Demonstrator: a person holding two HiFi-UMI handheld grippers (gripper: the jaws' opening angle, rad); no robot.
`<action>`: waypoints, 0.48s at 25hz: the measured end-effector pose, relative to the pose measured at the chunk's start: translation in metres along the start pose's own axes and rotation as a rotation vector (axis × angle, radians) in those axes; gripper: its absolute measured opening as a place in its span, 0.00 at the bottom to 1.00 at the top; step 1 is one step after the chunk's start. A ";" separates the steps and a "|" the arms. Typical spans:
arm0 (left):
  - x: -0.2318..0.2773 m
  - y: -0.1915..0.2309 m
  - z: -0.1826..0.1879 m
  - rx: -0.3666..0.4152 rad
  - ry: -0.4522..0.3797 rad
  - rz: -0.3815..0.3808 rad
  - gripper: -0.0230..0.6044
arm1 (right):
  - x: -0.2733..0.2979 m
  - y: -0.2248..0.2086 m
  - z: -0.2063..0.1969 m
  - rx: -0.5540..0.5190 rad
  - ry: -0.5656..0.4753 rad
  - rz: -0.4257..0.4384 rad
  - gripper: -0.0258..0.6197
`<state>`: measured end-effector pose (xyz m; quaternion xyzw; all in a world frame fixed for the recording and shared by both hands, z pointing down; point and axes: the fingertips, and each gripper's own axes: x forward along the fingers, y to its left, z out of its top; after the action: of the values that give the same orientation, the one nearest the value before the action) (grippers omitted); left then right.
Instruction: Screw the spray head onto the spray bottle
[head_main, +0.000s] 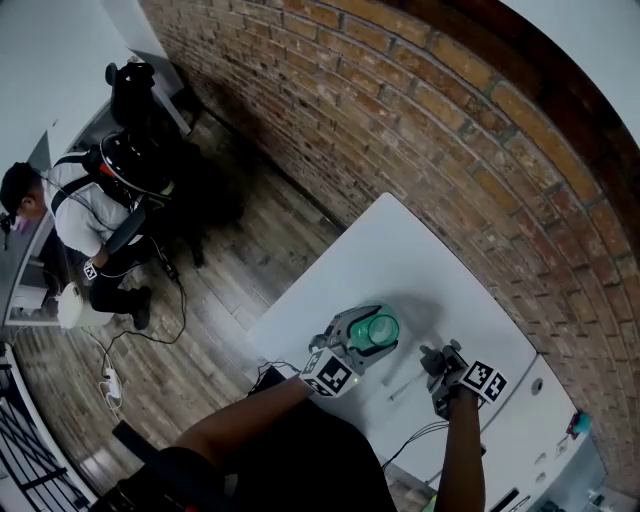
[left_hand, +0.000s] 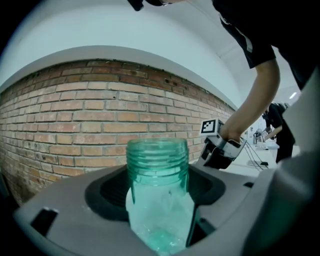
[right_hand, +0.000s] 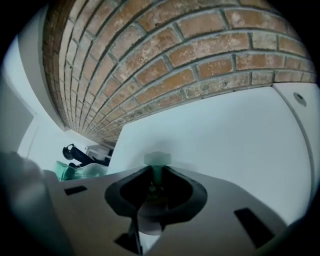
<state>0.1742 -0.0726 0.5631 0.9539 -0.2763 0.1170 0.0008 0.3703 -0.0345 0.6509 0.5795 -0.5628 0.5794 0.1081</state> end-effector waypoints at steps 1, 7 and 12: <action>-0.001 0.000 0.000 -0.005 0.006 -0.008 0.55 | -0.009 0.004 0.002 0.001 -0.029 0.018 0.15; -0.005 -0.008 -0.002 0.027 0.011 -0.029 0.55 | -0.048 0.017 0.014 -0.018 -0.197 0.118 0.15; -0.005 -0.009 -0.004 0.029 0.012 -0.026 0.55 | -0.079 0.023 0.022 -0.022 -0.367 0.165 0.15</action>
<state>0.1733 -0.0620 0.5666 0.9567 -0.2621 0.1265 -0.0098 0.3888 -0.0180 0.5690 0.6260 -0.6249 0.4649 -0.0380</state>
